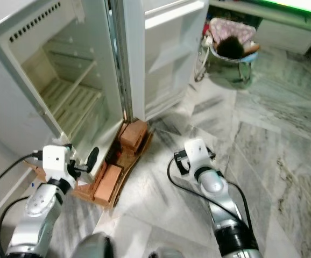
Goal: Restocking fridge
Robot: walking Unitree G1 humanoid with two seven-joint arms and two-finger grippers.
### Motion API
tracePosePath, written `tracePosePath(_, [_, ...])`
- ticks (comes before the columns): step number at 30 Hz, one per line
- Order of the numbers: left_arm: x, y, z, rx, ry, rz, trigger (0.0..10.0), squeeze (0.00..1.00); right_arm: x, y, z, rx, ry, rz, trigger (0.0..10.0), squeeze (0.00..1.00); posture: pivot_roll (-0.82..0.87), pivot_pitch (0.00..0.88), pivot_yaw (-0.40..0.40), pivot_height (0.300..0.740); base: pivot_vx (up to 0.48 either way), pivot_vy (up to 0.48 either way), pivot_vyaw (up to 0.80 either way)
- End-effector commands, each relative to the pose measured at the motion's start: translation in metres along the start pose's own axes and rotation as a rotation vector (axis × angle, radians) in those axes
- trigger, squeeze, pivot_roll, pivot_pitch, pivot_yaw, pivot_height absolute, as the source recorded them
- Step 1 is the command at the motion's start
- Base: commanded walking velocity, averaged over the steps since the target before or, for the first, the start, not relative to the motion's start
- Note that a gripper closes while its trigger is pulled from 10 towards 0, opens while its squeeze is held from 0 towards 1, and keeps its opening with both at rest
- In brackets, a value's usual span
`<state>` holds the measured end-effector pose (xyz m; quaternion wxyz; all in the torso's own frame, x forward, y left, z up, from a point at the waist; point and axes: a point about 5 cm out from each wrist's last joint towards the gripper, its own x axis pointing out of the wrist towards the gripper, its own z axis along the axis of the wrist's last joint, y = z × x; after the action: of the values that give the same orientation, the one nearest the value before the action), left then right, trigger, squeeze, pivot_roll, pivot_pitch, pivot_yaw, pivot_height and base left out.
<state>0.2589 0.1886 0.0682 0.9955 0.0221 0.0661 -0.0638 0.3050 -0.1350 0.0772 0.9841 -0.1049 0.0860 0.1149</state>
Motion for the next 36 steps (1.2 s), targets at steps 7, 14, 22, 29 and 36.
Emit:
tracePosePath(7, [-0.003,-0.002,-0.004,-0.022,-0.004,0.025,10.0,0.0,-0.01,-0.017,-0.016,0.031,0.026,-0.075,10.0,0.0,-0.01,0.082,-0.037,0.735,0.397,-0.265,0.0])
tracePosePath(14, [-0.005,-0.004,-0.003,0.0,-0.008,0.037,10.0,0.0,-0.004,-0.02,-0.008,0.033,0.0,-0.083,10.0,0.0,-0.01,0.098,-0.021,0.735,0.398,-0.266,-0.23])
tracePosePath(22, [-0.013,0.002,-0.006,0.017,0.008,0.04,10.0,0.0,-0.002,-0.022,0.0,0.031,-0.034,-0.079,10.0,0.0,-0.03,0.117,-0.018,0.735,0.406,-0.253,-0.8])
tracePosePath(29, [-0.025,0.006,-0.011,0.001,0.029,0.06,10.0,0.0,-0.007,-0.021,-0.003,0.047,-0.046,-0.097,10.0,0.0,-0.03,0.119,-0.014,0.735,0.41,-0.244,-0.8])
tracePosePath(36, [-0.025,0.001,-0.011,-0.02,0.025,0.063,10.0,0.0,-0.009,-0.021,-0.001,0.054,-0.071,-0.118,10.0,0.0,-0.04,0.109,-0.024,0.735,0.41,-0.208,-0.8])
